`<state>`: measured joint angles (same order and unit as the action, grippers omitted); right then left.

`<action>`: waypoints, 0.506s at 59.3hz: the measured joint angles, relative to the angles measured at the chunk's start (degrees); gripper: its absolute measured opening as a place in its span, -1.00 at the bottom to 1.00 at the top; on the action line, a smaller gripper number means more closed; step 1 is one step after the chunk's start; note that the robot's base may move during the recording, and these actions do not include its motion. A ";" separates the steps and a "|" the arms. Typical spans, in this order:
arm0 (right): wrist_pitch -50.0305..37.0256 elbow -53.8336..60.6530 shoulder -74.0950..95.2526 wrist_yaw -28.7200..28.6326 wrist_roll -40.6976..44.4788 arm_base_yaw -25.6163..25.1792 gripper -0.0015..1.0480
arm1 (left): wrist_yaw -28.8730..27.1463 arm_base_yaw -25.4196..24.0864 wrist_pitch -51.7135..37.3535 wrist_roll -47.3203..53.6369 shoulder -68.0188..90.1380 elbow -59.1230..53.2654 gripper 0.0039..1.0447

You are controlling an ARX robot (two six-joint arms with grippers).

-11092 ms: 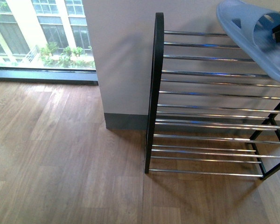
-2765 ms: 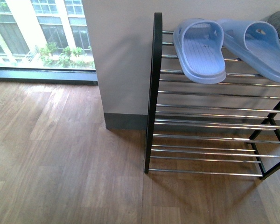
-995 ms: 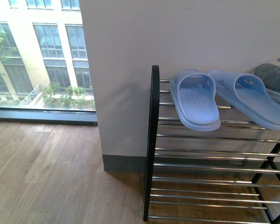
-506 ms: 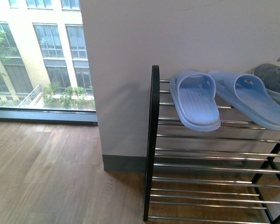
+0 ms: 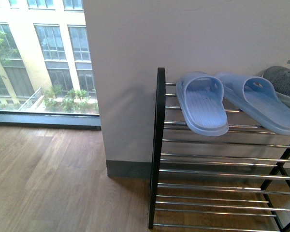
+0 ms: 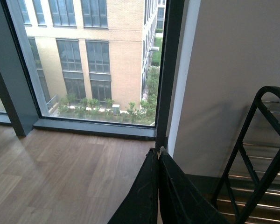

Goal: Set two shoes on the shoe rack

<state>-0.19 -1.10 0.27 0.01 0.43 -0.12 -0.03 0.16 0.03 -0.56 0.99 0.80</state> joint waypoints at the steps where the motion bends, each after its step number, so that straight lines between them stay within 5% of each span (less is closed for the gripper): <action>1: 0.00 0.00 0.02 0.02 0.00 0.00 -0.97 | 0.00 0.00 -0.02 0.00 0.00 0.00 -0.98; 8: 0.00 0.00 0.00 0.00 0.00 0.00 -0.96 | 0.02 0.00 -0.02 0.02 -0.04 0.00 -0.98; 23: 0.00 0.00 0.00 0.00 0.00 0.00 -0.04 | 0.02 0.00 -0.02 -0.02 -0.04 0.00 -0.97; 30: 0.00 0.00 0.00 0.00 0.00 0.00 0.46 | 0.02 0.00 -0.02 0.00 -0.04 0.00 -0.47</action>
<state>-0.19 -1.10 0.27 0.01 0.43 -0.12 -0.01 0.16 0.01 -0.56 0.95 0.80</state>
